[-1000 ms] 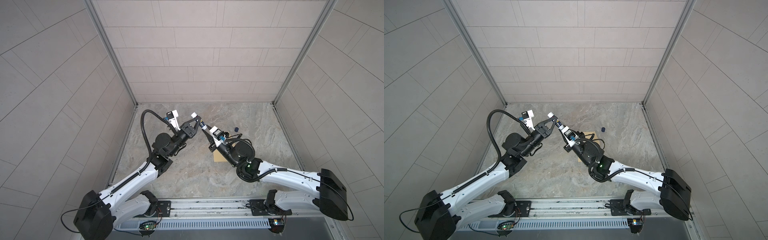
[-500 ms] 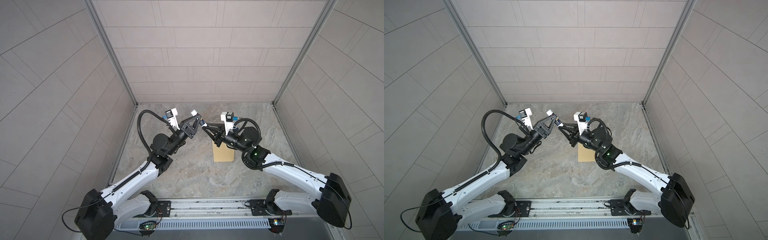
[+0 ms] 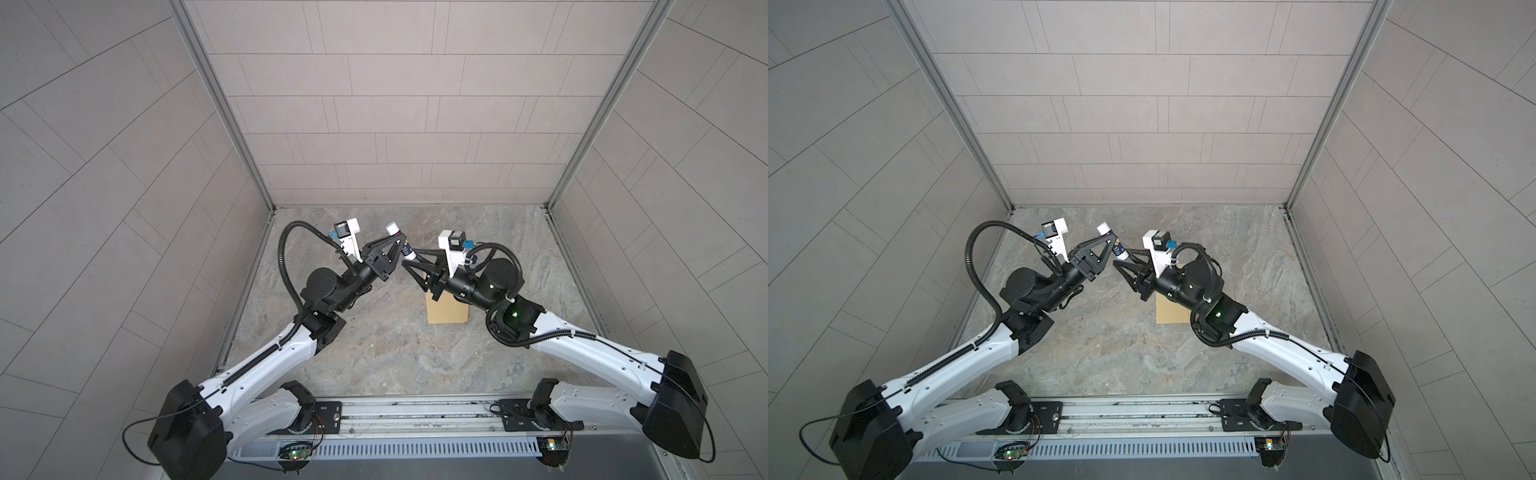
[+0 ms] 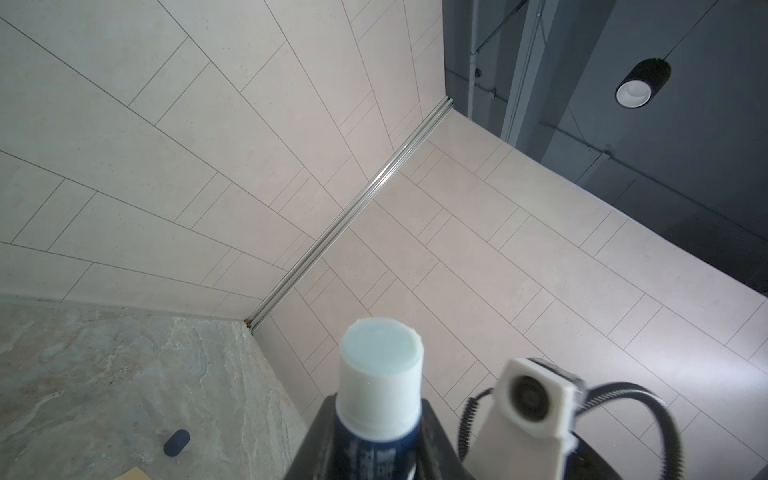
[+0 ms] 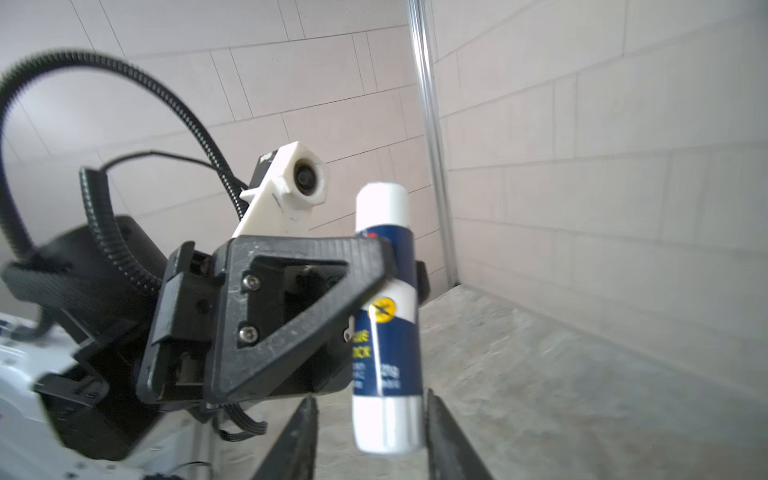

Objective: Place the letter into the envelope and seal it

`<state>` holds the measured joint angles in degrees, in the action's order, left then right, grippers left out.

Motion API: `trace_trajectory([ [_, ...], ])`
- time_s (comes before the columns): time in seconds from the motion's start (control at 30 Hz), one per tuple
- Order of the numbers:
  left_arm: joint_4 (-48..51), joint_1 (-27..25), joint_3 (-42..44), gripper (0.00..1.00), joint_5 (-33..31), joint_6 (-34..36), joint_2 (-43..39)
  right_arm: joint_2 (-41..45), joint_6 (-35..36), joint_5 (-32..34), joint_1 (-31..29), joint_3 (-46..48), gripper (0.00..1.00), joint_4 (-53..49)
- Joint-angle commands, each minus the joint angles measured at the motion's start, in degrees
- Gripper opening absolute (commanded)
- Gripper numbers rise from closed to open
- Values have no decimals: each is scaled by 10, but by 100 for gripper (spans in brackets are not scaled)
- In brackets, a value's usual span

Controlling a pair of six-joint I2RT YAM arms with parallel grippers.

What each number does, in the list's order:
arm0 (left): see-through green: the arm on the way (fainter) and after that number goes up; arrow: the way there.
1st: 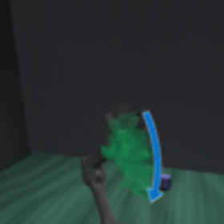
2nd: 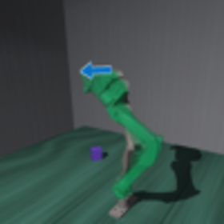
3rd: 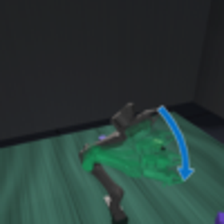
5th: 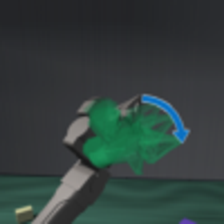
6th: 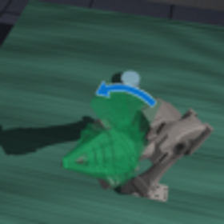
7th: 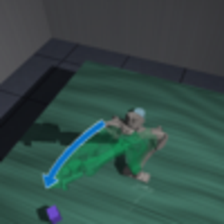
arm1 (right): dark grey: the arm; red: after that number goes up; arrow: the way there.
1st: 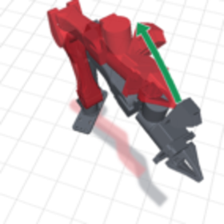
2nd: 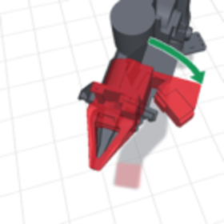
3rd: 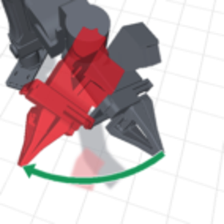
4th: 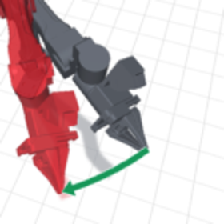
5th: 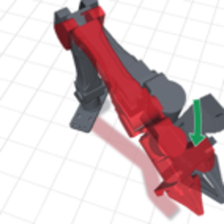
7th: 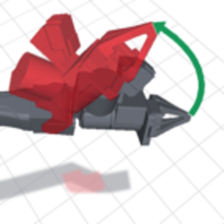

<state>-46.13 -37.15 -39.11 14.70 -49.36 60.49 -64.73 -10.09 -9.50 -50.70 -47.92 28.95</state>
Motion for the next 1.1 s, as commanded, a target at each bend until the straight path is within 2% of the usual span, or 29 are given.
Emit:
trace_trajectory([
  [0.0,25,-2,-12,0,-13,-2,-7,17,242,168,-53,25,59,21],
  [0.1,19,-3,-13,0,-15,-11,-7,0,290,218,-79,40,61,74],
  [0.23,19,-2,-10,0,-15,-13,-8,-24,319,278,-106,40,53,140],
  [0.33,19,-2,-10,0,-17,-14,-7,-39,329,297,-115,32,44,156],
  [0.5,18,-3,-8,0,-17,-14,-10,-51,319,304,-117,21,24,148],
  [0.57,18,-3,-7,0,-17,-16,-10,-54,315,309,-117,19,21,141],
  [0.63,16,-2,-6,0,-18,-17,-10,-56,311,317,-117,16,24,136],
  [0.73,15,-2,-6,0,-18,-18,-11,-56,306,330,-117,19,44,133],
  [0.8,15,-3,-6,0,-17,-18,-11,-55,302,336,-117,20,45,133],
  [0.83,14,-3,-6,0,-18,-19,-11,-55,301,338,-117,19,43,132],
  [1.07,11,-3,-6,0,-13,-22,-7,-56,281,338,-117,11,10,128],
])
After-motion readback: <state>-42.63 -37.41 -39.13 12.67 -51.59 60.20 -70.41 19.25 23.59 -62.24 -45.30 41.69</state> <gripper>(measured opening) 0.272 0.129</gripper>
